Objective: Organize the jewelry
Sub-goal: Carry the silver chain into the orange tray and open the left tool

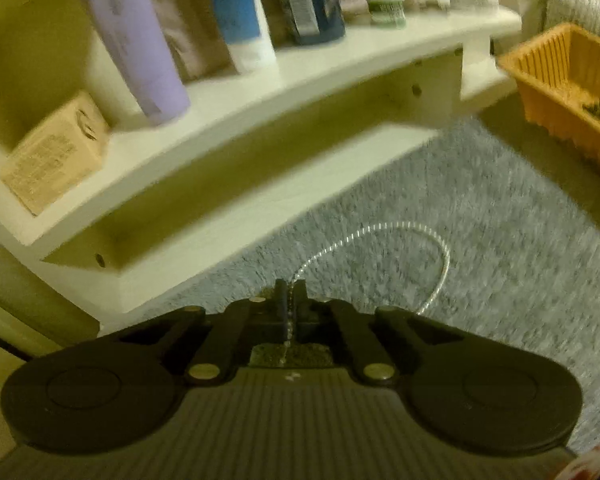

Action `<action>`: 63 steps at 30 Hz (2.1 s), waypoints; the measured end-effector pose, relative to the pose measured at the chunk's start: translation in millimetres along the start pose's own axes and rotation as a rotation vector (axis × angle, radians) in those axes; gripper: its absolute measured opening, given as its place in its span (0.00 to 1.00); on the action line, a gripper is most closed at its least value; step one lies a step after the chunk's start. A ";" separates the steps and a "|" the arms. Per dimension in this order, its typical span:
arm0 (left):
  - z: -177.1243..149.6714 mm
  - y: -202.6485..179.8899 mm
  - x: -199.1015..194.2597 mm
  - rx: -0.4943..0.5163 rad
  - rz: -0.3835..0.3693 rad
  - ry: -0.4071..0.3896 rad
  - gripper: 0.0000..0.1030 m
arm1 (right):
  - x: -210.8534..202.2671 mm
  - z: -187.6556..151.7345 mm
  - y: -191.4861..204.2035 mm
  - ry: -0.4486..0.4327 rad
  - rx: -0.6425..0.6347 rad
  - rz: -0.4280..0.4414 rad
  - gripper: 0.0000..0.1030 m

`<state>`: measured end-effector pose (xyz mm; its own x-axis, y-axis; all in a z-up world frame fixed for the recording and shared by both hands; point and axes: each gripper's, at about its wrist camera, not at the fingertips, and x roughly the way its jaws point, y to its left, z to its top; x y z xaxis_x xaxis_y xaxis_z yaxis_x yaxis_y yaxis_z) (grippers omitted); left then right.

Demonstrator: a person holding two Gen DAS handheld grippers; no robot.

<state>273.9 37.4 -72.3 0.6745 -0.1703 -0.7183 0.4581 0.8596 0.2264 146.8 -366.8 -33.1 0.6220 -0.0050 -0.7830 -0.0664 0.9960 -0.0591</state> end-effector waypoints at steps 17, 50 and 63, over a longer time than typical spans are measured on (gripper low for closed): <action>96.9 6.0 -141.9 -0.034 -0.047 -0.304 0.01 | -3.1 -0.6 1.8 -0.019 -0.006 -0.002 0.04; 202.8 -212.3 -135.0 0.135 -0.466 -0.339 0.01 | 7.0 -22.2 -26.7 -0.056 0.105 0.104 0.04; 181.8 -215.4 -85.1 0.069 -0.432 -0.205 0.19 | 19.4 -16.0 -33.8 -0.062 0.114 0.128 0.06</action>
<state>223.0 -220.9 59.6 0.5113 -0.6024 -0.6130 0.7542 0.6565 -0.0160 148.6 -402.0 -56.2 0.6611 0.1241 -0.7400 -0.0613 0.9919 0.1116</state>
